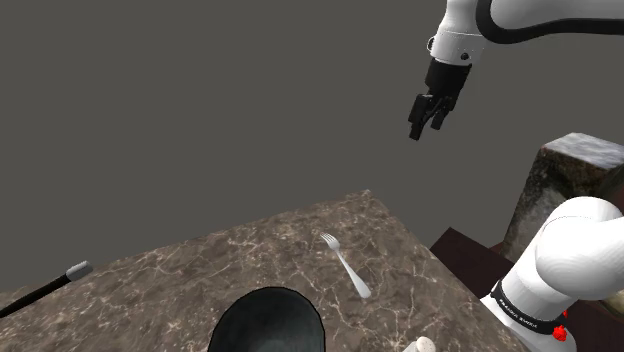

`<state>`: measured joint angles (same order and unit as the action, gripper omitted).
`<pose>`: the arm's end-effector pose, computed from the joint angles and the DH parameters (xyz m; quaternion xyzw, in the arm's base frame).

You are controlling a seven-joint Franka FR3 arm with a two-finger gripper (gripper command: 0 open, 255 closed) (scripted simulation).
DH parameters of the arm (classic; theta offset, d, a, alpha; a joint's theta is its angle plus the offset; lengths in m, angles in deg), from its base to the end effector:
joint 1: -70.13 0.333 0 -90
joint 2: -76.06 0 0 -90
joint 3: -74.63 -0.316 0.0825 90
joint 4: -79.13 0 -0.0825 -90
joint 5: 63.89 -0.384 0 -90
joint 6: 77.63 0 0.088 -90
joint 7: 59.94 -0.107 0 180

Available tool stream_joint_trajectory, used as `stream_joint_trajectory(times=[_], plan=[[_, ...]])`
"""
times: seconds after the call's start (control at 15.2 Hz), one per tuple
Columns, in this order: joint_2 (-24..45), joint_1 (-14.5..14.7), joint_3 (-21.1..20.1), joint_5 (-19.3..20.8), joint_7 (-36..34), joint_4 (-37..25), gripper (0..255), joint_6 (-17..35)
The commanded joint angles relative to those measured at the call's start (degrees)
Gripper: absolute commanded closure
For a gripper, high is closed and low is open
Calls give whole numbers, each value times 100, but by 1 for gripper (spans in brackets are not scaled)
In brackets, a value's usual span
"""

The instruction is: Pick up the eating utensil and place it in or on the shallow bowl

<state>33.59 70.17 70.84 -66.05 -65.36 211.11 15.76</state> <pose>0.3249 0.0322 0.6060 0.9992 -0.0223 0.0335 0.0011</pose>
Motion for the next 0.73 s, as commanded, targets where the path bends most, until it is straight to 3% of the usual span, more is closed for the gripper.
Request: stream_joint_trajectory(times=[0.0, 0.66], plan=[[0, 0, 0, 0, 0, 0, 0, 0], [429, 292, -1101, -798, -1472, 671, 0, 720]])
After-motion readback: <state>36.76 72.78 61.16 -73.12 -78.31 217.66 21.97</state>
